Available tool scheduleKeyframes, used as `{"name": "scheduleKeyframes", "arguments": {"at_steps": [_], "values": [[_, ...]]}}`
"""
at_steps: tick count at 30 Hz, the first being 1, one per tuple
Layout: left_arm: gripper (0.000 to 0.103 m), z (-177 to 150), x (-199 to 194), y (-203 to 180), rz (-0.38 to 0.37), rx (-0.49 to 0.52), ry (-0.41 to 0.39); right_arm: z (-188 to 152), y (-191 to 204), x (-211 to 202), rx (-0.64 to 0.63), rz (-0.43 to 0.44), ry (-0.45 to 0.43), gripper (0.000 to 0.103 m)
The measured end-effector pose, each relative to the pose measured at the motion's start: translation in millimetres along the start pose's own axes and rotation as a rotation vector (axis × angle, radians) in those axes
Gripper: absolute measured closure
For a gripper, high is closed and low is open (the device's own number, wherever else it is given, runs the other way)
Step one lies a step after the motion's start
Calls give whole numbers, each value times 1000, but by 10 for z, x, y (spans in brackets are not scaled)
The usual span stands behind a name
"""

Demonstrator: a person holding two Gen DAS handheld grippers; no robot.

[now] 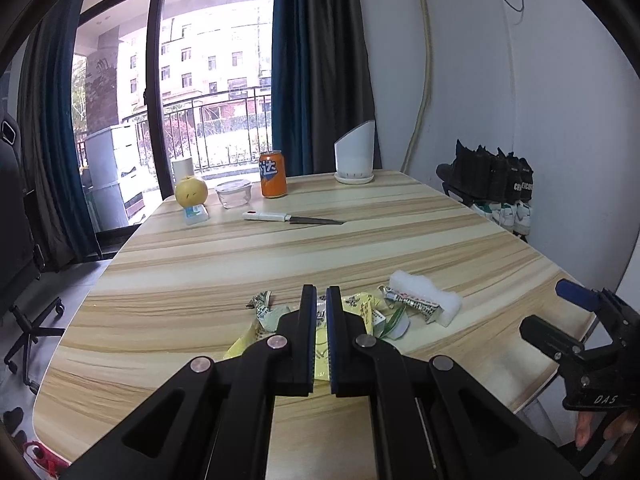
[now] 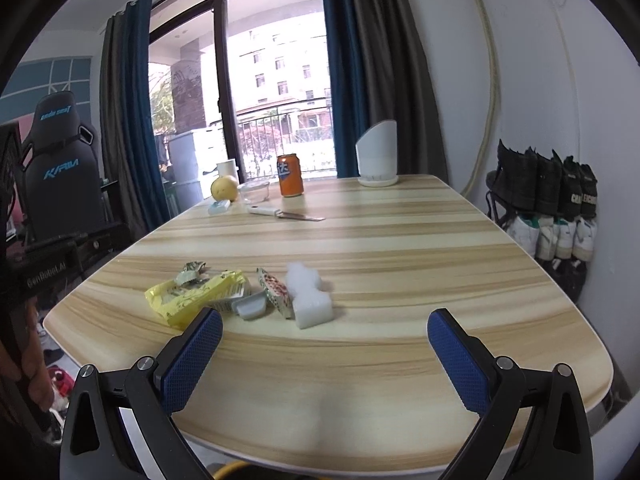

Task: Collect trash
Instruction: 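Grasp the yellow snack wrapper with the left gripper and lift it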

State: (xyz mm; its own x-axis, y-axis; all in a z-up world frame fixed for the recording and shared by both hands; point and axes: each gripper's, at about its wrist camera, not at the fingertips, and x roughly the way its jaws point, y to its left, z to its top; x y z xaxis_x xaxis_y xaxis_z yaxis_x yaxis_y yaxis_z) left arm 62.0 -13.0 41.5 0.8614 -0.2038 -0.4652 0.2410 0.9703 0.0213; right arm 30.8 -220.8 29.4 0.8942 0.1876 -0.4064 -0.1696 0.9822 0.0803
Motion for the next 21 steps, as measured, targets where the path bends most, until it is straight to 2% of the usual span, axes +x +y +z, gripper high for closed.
{"name": "scheduleKeyframes", "arguments": {"at_steps": [4, 9, 11, 13, 15, 21], "values": [[102, -130, 121, -56, -2, 32, 49, -67, 20, 27, 0, 6, 13, 0], [99, -187, 128, -192, 16, 88, 56, -102, 25, 47, -3, 11, 21, 0], [81, -198, 137, -236, 18, 102, 66, -96, -2, 44, 3, 12, 19, 0], [33, -214, 134, -272, 30, 117, 62, -85, -30, 40, 8, 11, 15, 0], [26, -226, 104, -298, 45, 129, 41, -81, -64, 29, 15, 9, 11, 0], [26, -231, 289, -356, 107, 177, 119, -105, -152, 25, 46, 10, 12, 0]]}}
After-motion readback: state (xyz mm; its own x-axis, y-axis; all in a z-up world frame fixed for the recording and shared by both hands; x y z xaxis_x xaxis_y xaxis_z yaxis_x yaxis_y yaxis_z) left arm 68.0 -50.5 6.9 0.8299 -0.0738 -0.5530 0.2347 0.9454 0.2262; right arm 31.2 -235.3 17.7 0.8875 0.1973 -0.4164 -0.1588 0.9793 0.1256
